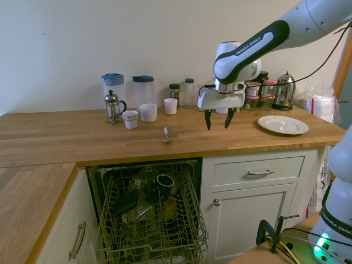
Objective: Put the spoon in the dishwasher
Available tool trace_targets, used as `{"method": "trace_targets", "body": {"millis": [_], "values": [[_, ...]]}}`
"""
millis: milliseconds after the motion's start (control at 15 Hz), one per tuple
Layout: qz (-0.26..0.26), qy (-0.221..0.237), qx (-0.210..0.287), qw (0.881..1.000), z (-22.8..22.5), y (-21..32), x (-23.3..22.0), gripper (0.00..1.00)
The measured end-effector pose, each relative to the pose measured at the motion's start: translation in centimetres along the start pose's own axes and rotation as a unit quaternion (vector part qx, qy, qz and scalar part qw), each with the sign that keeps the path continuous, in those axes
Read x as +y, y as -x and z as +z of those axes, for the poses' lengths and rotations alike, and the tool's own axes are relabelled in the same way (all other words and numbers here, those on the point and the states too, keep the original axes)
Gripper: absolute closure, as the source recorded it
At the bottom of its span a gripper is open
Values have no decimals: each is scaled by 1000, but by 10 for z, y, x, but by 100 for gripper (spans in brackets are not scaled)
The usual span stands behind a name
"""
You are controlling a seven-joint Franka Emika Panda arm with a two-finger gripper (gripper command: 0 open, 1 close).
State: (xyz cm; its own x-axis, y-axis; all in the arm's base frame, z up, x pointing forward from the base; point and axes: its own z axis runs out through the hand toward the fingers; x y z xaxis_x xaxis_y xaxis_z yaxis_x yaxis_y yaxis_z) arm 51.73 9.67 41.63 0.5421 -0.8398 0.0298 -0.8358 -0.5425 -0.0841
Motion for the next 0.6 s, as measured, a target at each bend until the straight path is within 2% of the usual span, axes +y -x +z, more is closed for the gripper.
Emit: {"method": "trace_targets", "body": {"millis": [267,600], "values": [[20,-12,16,1000,-3,22,-90,0],[57,-18,22,998,39,50,-166,0]]}}
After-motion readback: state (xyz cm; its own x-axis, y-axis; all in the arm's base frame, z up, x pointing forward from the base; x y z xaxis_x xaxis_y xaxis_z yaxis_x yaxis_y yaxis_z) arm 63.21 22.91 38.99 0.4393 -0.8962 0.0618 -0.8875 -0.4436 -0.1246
